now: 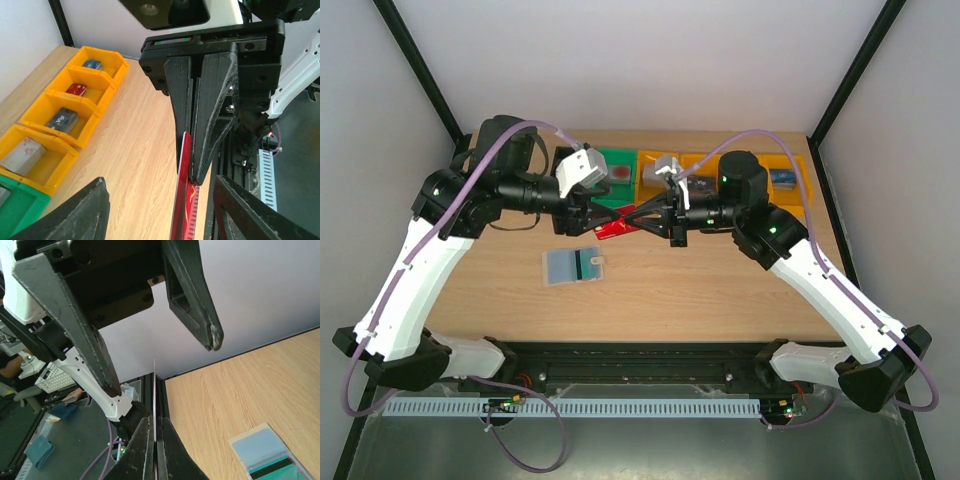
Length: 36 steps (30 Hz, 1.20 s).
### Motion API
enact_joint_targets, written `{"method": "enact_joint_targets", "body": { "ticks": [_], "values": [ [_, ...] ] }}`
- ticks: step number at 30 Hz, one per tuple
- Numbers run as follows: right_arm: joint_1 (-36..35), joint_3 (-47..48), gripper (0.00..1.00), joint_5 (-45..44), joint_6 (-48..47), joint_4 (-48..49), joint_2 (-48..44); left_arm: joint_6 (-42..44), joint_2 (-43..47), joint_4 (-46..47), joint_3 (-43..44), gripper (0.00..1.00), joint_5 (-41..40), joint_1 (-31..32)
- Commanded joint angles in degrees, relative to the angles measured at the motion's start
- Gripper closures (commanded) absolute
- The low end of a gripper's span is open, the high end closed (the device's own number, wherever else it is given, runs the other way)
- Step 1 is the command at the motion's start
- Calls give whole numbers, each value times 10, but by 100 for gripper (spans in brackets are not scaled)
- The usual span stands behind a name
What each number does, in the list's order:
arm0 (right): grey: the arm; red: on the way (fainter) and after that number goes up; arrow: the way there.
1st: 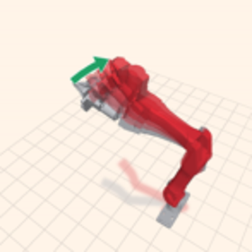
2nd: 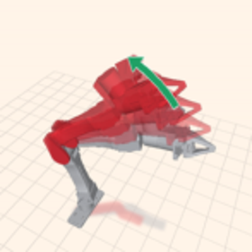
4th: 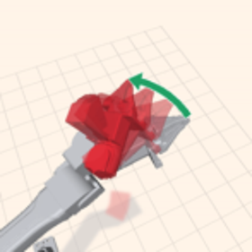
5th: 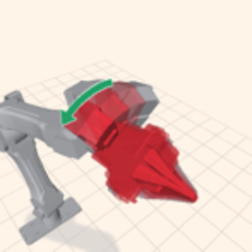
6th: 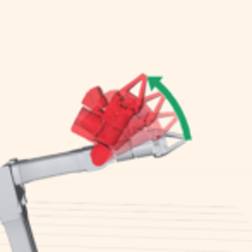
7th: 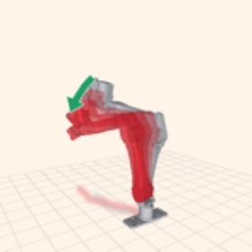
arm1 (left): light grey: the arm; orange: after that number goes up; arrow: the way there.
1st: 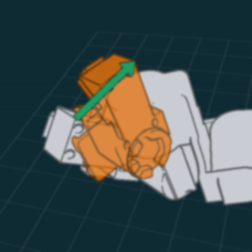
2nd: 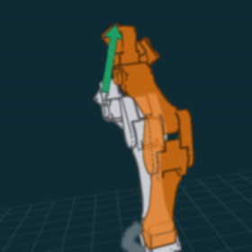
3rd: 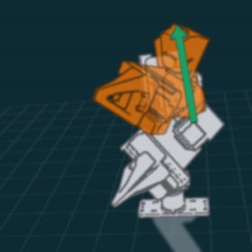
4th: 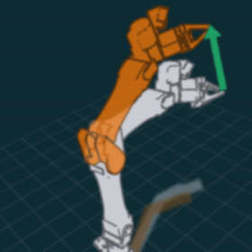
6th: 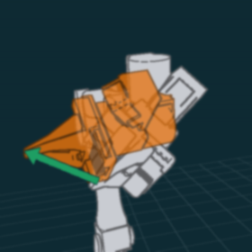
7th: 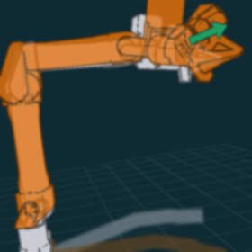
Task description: Take the credit cards out of the card holder
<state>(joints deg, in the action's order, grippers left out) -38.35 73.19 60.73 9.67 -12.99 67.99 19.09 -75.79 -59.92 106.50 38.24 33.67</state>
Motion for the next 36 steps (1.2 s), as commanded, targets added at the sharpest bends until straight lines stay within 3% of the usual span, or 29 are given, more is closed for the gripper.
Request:
{"method": "enact_joint_targets", "body": {
  "ticks": [1, 7, 9, 12, 13, 14, 16, 18, 21, 24, 27, 30, 32, 36],
  "values": [
    [-4, -5, 98, 23, -1, 32, -9, 12, 21, 8, -19, 45, 9, -3],
    [-4, -4, 98, 21, -6, 31, -15, 29, 29, -4, -51, 47, 6, -3],
    [-4, -4, 98, 20, -5, 30, -13, 29, 30, -4, -53, 57, 12, -3],
    [-4, -2, 98, 6, -6, 27, -14, 26, 31, -4, -51, 92, 28, -3],
    [-4, -2, 98, -2, -8, 24, -16, 24, 31, -4, -51, 97, 33, -3],
    [-4, -2, 93, -33, -10, 17, -18, 20, 32, -4, -51, 98, 41, -4],
    [-4, -6, 64, -125, -16, 12, -29, 5, 34, 2, -52, 98, 62, -13],
    [-4, -24, 45, -260, -20, 23, -47, -43, 38, 30, -60, 98, 87, -38],
    [-4, -65, 34, -413, -60, 58, -76, -168, 47, 94, -86, 98, 134, -120],
    [-6, -101, 28, -484, -121, 119, -103, -295, 53, 170, -133, 98, 214, -208],
    [-29, -162, 28, -526, -235, 231, -133, -491, 58, 329, -202, 98, 326, -274],
    [-94, -238, 27, -640, -423, 379, -144, -672, 62, 491, -267, 98, 376, -290],
    [-139, -284, 23, -679, -591, 475, -133, -680, 62, 491, -268, 98, 371, -290],
    [-199, -373, 19, -671, -944, 693, -76, -689, 62, 490, -271, 98, 367, -290]
  ]
}}
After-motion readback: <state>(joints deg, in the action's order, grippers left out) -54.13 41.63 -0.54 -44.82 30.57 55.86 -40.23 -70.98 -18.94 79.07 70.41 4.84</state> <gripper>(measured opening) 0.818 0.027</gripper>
